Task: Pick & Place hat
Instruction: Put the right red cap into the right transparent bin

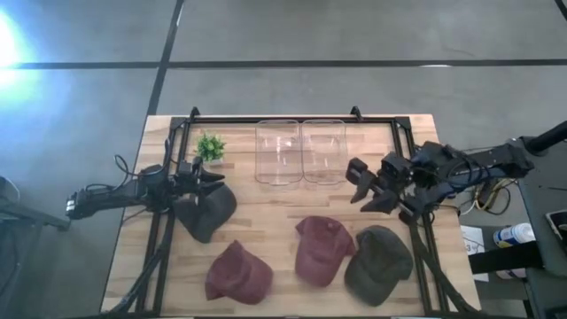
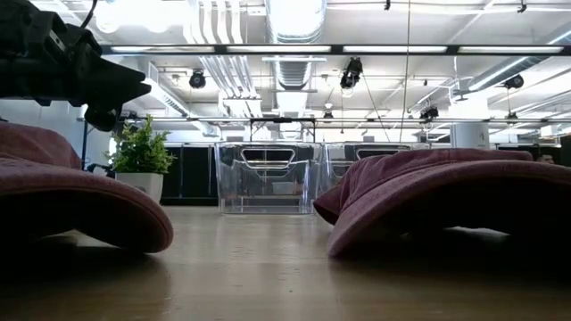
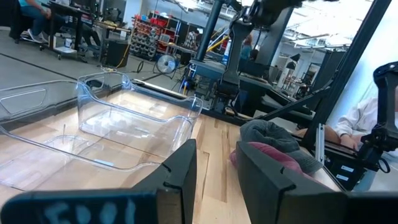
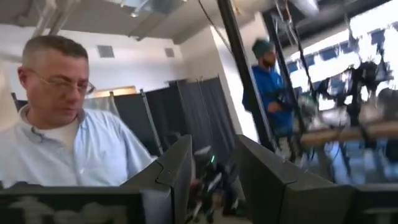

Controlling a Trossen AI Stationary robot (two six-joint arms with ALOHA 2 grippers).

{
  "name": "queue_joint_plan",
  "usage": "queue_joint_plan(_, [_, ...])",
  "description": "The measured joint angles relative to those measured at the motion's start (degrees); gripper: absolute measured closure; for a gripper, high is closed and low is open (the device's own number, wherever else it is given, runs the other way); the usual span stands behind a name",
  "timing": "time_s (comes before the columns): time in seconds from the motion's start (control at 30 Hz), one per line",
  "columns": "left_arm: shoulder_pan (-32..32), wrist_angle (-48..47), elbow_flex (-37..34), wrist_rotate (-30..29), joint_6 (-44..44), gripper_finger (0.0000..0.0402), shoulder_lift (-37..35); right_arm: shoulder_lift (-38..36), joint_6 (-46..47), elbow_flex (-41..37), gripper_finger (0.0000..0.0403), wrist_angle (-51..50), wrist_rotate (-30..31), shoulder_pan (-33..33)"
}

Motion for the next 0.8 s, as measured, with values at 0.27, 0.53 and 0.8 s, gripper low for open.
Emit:
queue_joint_plan(0.27, [0.0,0.2,0.0,0.0,-6.52,0.0296,-0.07,9.05,1.38,13.21,0.0284,-25.72,-1.45,-0.73])
queue_joint_plan(0.53, [-0.01,0.42,0.0,0.44,-44.2,0.0296,-0.09,18.77,13.83,19.43,0.0286,-54.41,-11.98,2.57])
queue_joint_plan(0.8, [-0.02,0.9,0.0,-2.83,-52.92,0.0296,0.03,26.68,14.94,20.84,0.0288,-75.3,-12.21,7.92])
